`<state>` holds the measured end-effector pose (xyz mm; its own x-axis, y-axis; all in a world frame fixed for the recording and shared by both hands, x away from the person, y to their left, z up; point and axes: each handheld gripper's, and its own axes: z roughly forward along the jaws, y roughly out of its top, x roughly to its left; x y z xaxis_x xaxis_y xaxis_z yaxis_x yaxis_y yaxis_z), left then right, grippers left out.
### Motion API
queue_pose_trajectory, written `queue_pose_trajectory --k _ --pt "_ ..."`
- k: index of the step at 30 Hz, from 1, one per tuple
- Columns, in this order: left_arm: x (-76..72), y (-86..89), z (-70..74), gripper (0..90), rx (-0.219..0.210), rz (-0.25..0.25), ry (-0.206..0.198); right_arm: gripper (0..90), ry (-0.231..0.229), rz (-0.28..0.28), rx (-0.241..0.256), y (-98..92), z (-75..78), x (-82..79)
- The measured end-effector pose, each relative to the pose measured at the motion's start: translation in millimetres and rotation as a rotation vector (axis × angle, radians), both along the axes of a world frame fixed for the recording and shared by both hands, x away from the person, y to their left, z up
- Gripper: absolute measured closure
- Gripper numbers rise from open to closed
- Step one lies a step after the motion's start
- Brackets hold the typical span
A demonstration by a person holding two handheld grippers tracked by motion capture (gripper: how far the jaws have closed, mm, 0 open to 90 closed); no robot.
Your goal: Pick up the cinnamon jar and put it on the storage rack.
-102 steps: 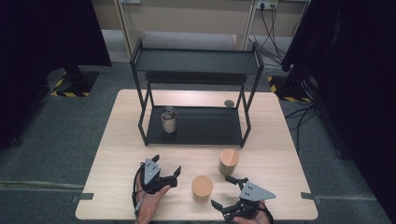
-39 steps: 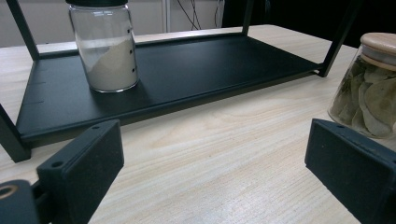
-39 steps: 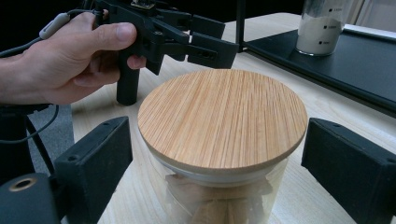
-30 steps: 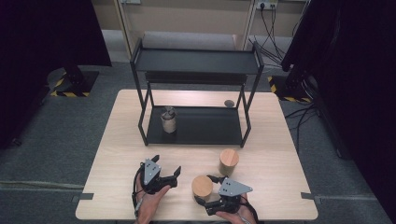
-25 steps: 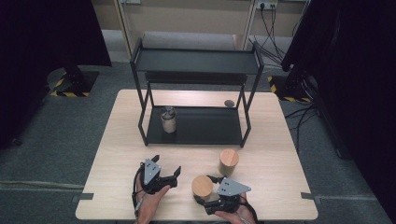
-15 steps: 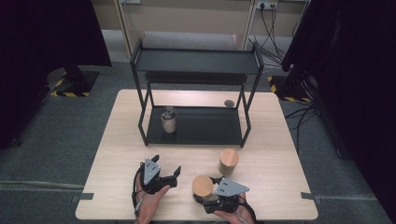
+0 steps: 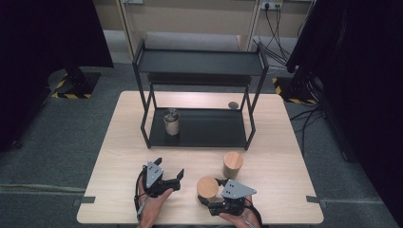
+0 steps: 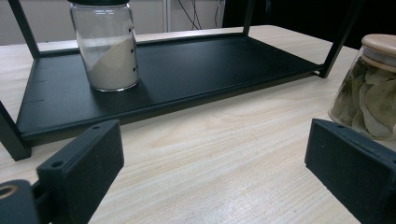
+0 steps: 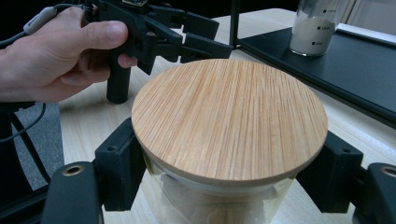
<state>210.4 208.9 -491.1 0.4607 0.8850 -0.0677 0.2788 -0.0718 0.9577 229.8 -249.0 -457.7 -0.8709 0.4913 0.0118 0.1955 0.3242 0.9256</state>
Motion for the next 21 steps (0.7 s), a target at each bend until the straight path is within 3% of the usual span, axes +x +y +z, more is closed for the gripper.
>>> queue_pose_trajectory --k 21 --pt "-0.2 -0.4 -0.2 4.1 0.002 0.0 -0.002 25.9 0.011 -0.027 0.0 -0.9 22.9 12.5"
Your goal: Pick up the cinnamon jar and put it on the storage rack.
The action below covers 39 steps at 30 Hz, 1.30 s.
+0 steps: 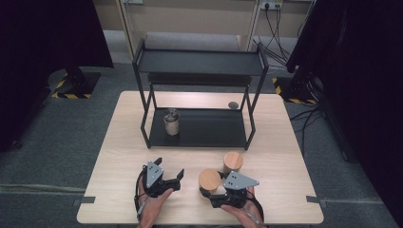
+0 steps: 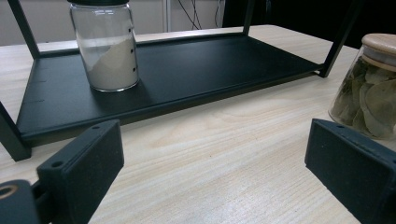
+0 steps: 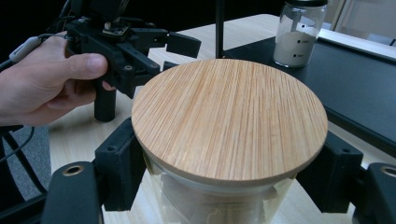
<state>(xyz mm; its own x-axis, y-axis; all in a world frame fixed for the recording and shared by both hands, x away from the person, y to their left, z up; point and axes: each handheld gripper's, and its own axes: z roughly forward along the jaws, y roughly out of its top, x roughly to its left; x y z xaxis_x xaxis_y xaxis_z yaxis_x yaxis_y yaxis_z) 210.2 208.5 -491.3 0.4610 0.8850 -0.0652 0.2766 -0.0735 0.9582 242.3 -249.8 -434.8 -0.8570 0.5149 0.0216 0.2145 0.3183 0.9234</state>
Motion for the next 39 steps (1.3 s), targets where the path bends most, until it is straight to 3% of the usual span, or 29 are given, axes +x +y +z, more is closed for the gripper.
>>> queue_pose_trajectory --k 39 --pt "-0.4 0.0 0.0 4.2 0.0 0.001 0.0 25.8 0.006 -0.017 -0.017 14.5 38.0 31.4"
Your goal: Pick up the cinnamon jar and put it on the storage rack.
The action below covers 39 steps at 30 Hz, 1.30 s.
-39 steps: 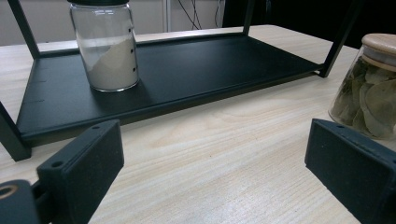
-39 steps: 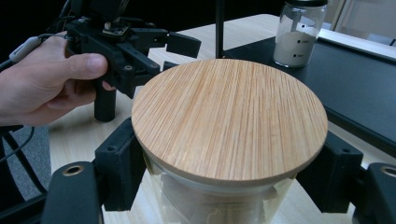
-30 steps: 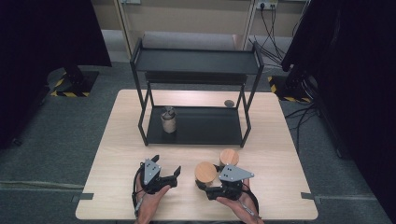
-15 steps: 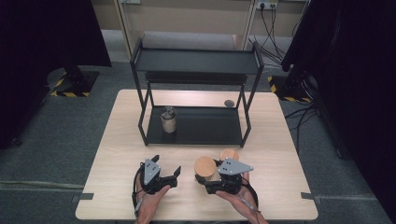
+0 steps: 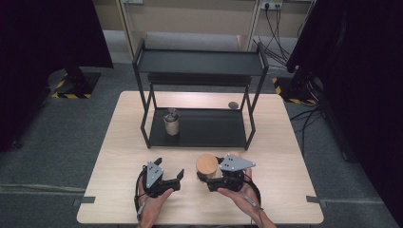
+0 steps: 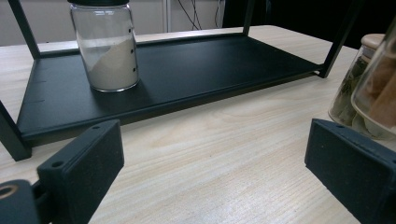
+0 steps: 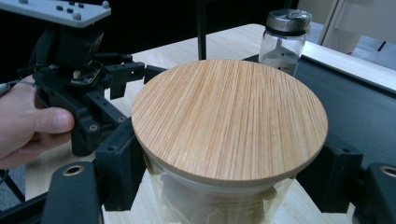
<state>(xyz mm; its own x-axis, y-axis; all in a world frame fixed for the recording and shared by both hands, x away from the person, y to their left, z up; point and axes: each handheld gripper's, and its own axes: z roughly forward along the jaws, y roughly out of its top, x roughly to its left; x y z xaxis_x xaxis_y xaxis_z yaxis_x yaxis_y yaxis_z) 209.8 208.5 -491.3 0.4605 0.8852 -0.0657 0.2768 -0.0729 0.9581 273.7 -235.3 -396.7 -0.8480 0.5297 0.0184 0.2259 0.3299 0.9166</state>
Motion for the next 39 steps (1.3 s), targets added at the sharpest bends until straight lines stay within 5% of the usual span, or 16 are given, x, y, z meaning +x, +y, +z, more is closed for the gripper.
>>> queue_pose_trajectory --k 39 --pt "0.6 0.1 0.2 4.2 0.0 -0.003 0.002 25.9 -0.002 -0.041 0.0 18.2 14.3 31.8"
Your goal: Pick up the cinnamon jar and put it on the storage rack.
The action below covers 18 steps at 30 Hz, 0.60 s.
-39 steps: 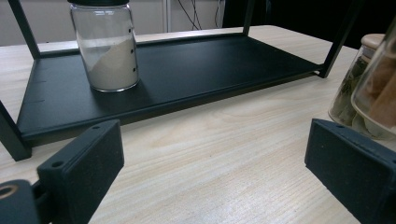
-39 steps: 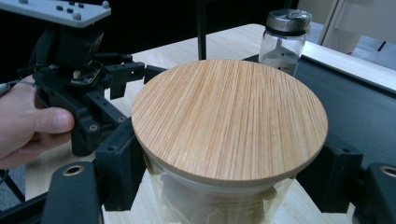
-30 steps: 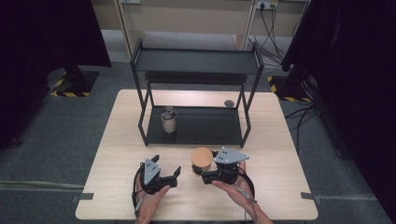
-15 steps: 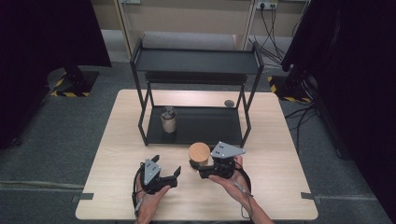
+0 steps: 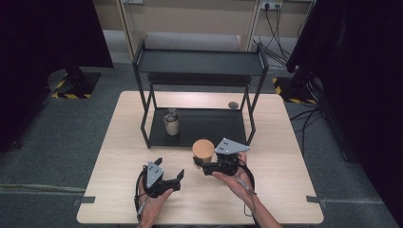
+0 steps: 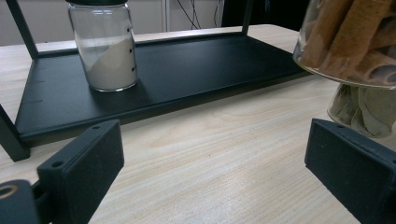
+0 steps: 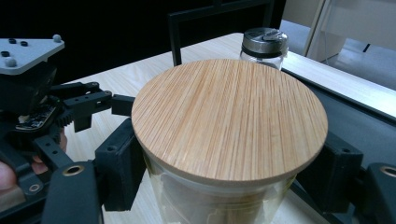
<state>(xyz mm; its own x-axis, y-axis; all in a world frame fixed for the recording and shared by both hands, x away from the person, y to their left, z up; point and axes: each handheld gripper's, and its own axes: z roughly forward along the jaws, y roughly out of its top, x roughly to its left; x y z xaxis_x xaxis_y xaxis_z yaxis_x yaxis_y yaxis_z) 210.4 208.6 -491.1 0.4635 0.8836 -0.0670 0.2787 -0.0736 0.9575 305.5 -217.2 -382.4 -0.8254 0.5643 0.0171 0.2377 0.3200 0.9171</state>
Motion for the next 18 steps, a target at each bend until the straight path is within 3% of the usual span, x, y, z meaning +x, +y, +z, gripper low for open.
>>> queue_pose_trajectory --k 18 --pt "-0.1 0.3 -0.2 4.2 -0.002 0.001 -0.001 25.8 -0.012 -0.028 -0.014 17.8 14.9 17.6"
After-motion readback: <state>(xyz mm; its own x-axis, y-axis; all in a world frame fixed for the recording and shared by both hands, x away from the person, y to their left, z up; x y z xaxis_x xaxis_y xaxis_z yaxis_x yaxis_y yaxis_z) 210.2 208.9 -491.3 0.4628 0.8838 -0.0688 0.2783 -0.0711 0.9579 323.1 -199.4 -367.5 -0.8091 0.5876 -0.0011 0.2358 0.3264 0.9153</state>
